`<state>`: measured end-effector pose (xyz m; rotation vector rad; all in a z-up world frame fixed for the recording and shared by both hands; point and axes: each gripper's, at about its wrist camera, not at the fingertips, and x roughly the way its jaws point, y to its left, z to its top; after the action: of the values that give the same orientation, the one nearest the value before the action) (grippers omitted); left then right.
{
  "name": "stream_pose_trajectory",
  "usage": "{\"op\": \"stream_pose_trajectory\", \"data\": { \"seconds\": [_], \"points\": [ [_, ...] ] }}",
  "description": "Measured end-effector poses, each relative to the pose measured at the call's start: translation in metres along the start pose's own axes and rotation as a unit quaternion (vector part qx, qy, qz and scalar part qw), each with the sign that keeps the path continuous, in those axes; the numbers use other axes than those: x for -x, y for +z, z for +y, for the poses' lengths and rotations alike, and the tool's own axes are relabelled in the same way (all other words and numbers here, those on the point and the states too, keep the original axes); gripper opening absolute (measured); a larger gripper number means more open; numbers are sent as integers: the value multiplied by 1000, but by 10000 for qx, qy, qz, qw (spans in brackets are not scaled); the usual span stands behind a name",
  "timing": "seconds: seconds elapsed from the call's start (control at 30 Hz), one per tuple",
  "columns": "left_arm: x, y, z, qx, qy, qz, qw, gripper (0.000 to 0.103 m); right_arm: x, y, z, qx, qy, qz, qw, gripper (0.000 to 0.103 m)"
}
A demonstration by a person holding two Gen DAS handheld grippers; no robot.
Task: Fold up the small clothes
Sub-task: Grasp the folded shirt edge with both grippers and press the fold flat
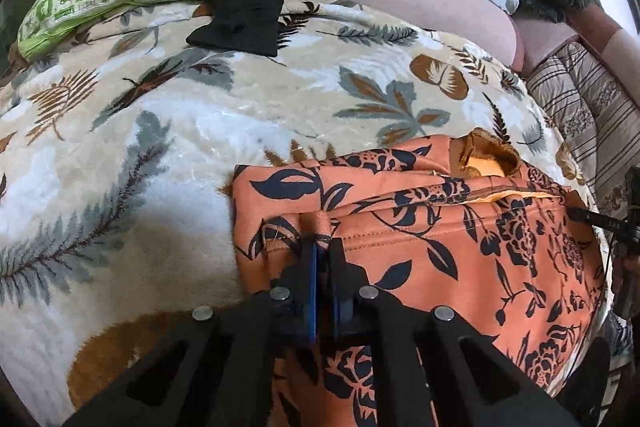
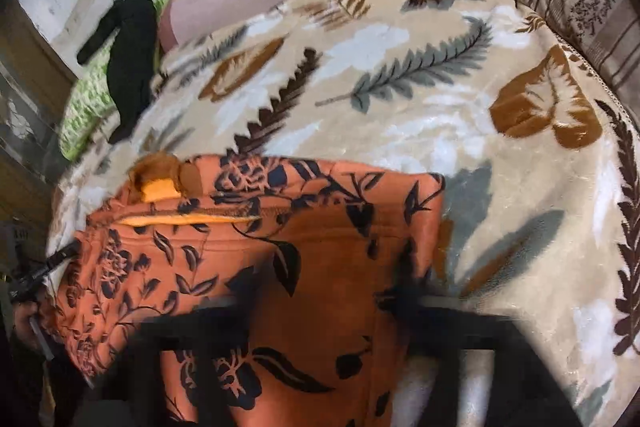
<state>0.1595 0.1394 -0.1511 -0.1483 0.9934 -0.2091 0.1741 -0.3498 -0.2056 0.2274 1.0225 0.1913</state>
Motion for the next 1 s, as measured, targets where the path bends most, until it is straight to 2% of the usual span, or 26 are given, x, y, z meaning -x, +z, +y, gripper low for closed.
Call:
{"op": "stream_pose_trajectory", "data": {
  "seconds": [0.07, 0.13, 0.2, 0.3, 0.37, 0.4, 0.47, 0.5, 0.53, 0.57, 0.67, 0.7, 0.73, 0.8, 0.9, 0.93, 0.97, 1.0],
  "points": [
    [7, 1, -1, -30, -32, -100, 9999, 4, 9, 1, 6, 122, -46, -39, 9999, 13],
    [26, 3, -8, -163, -71, -384, 9991, 4, 21, 3, 12, 241, -59, -149, 9996, 8],
    [46, 10, -14, -299, -40, -737, 9968, 4, 43, 8, 18, 364, -143, -451, 9982, 7],
    [55, 24, -18, -425, 24, -1026, 9938, 4, 68, 21, 20, 354, -153, -875, 9954, 7],
    [43, 32, -13, -367, 207, -1036, 9937, 4, 69, 28, 18, 338, -256, -1049, 9936, 7],
    [27, 36, -6, -225, 270, -895, 9954, 4, 60, 31, 13, 255, -272, -1026, 9940, 8],
    [-10, 39, 8, 31, 466, -419, 9980, 6, 29, 33, -6, -50, -150, -753, 9970, 10],
    [-30, 38, 12, 61, 675, -146, 9976, 8, 10, 31, -18, -235, -173, -550, 9981, 19],
    [-38, 36, 12, -13, 714, -91, 9974, 9, -10, 28, -27, -431, -242, -150, 9987, 22],
    [-39, 36, 9, -94, 777, -172, 9968, 11, -17, 24, -32, -563, -268, -57, 9980, 22],
    [-27, 39, 5, -130, 725, -328, 9967, 21, -4, 16, -31, -656, -230, -293, 9972, 24],
    [-22, 41, 5, -136, 753, -360, 9964, 30, 2, 15, -30, -613, -344, -320, 9970, 28],
    [-15, 42, 3, -148, 774, -416, 9960, 34, 8, 15, -27, -520, -462, -377, 9969, 30],
    [8, 39, -2, -173, 719, -650, 9951, 35, 27, 14, -20, -362, -573, -563, 9961, 31],
    [46, 28, -17, -330, 518, -910, 9940, 35, 58, 15, -2, -239, -119, -838, 9961, 31],
    [59, 21, -25, -426, 413, -983, 9934, 39, 63, 15, 5, -163, 97, -815, 9965, 33],
    [65, 16, -31, -470, 356, -1003, 9932, 42, 65, 14, 13, -93, 396, -749, 9964, 38],
    [71, 9, -39, -529, 236, -1013, 9932, 48, 64, 12, 20, -58, 770, -632, 9950, 50]
  ]
}}
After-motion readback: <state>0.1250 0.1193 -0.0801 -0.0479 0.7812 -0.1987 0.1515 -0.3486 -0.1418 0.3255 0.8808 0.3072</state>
